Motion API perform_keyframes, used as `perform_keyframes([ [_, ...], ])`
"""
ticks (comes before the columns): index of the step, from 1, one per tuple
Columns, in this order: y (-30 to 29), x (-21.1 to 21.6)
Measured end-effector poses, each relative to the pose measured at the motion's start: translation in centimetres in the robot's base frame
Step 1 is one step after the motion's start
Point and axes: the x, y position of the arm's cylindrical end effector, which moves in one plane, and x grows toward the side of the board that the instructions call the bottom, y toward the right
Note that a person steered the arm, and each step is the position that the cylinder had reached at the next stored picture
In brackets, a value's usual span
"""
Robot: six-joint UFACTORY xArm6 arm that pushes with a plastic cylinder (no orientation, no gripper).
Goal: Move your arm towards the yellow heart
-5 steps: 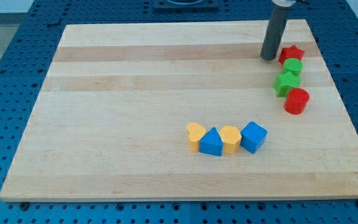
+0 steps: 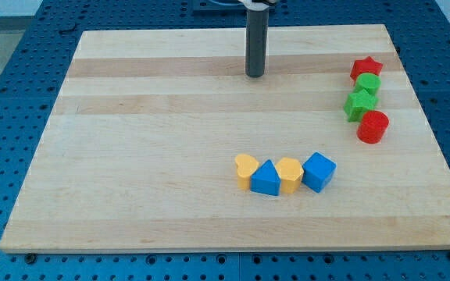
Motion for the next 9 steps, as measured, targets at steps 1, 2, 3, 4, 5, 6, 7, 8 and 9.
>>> perform_keyframes([
  [1, 0.0, 0.0],
  [2, -4.9, 0.7],
  [3, -11.1, 1.6],
  [4, -12.7, 5.2],
  [5, -12.8, 11.1],
  [6, -13.2, 12.0],
  [7, -13.2, 14.7],
  [8, -12.3, 17.9],
  [9, -7.5, 18.8],
])
